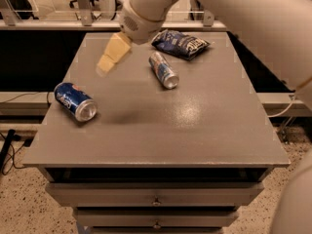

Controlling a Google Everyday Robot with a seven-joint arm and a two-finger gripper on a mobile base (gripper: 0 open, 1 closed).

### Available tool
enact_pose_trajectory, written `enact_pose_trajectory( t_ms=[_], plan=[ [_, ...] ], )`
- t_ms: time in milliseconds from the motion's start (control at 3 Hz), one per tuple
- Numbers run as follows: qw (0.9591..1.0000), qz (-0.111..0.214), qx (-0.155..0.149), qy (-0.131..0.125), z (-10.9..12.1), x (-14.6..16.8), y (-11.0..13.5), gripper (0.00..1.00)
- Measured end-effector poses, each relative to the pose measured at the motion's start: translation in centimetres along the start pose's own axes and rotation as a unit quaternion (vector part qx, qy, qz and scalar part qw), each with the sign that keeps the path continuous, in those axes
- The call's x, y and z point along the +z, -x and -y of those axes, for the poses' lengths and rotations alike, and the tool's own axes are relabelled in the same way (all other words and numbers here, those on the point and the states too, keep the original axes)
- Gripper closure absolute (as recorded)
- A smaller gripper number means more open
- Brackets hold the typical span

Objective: Pick pepsi can

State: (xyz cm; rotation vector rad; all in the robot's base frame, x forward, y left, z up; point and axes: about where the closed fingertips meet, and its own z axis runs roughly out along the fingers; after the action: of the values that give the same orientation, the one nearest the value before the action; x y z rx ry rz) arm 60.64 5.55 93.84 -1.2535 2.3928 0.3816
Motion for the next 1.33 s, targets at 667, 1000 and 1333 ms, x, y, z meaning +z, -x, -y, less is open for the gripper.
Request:
enact_pose_trajectory(
  t_ms=[667, 1000, 1333],
  plan=[
    [0.9945, 0.006, 0.105, 0.008, -1.1, 5.9, 3.7, 0.0],
    [0.9879, -0.01, 0.154, 0.016, -3.1, 8.9, 3.1, 0.0],
    [0.9862, -0.016, 0.163, 0.023, -4.4, 10.5, 2.8, 0.0]
  ],
)
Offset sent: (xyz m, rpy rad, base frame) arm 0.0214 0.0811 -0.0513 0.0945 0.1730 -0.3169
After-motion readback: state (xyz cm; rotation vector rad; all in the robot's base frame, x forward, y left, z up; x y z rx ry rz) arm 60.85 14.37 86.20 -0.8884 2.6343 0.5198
